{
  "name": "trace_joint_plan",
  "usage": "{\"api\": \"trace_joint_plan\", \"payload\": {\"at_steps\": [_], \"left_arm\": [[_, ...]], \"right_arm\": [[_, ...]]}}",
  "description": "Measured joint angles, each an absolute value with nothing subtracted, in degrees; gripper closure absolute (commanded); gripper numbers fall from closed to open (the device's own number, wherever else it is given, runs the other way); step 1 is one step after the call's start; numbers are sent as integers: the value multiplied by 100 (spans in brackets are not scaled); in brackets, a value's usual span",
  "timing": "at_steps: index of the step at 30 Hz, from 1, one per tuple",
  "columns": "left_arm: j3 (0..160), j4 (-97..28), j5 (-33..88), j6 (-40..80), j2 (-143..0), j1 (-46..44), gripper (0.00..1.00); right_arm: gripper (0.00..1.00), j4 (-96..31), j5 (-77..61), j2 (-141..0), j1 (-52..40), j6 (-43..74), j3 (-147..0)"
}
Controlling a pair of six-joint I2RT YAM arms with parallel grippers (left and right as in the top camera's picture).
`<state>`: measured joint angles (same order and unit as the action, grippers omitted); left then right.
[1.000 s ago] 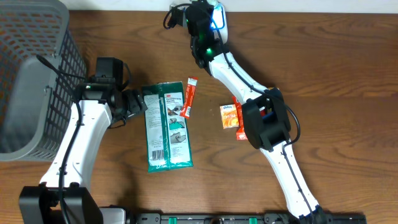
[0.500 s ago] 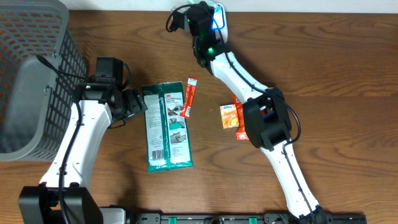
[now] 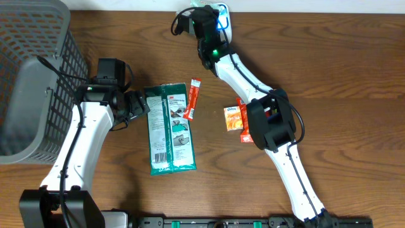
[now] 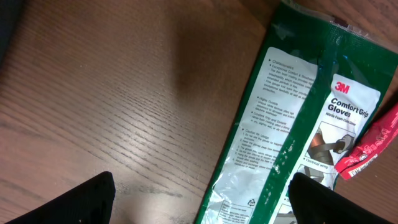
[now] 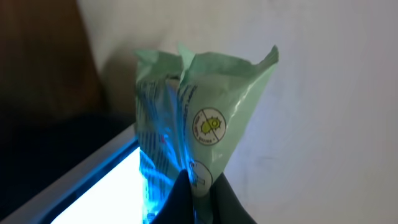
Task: Scan the item barcode
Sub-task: 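Hold the wipes pack under the white scanner with the right gripper, then carry the wipes pack right and drop it on the table's right side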
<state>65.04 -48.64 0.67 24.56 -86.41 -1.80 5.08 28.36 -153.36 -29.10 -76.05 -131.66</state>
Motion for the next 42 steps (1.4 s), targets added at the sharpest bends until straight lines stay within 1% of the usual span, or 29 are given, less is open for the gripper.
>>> {"api": "trace_joint_plan", "payload": {"at_steps": [4,9,13,16,24,28,31,36,42], "left_arm": [[6504,-4864,67,2456,-8641,-180,10],[6504,-4864,67,2456,-8641,-180,10],[6504,-4866,69,2456,-8641,-180,10],[6504,-4871,71,2456,-8641,-180,10],[6504,-4871,69,2456,-8641,-183,10],[6504,-4866,71,2456,-8641,-180,10],[6504,-4864,69,2453,-8641,-180,10],[6504,-4864,67,2453,-8641,-180,10],[6504,-4864,69,2456,-8641,-180,10]], "right_arm": [[99,1100,2943,-15399,-2910,-7601,-13161],[99,956,3006,-15397,-2910,-7301,-13161],[99,115,3006,-15266,-2912,-6845,-13159],[99,-923,2958,-14816,-2921,-6173,-13137],[99,-3586,2373,-12746,-2646,-3785,-13115],[99,-4880,1811,-11856,-2043,-2639,-13190],[99,-5699,1494,-11616,-1374,-1800,-13244],[99,-6829,1269,-11952,-158,-825,-13225],[98,-7568,1028,-12556,976,-351,-13146]]}}
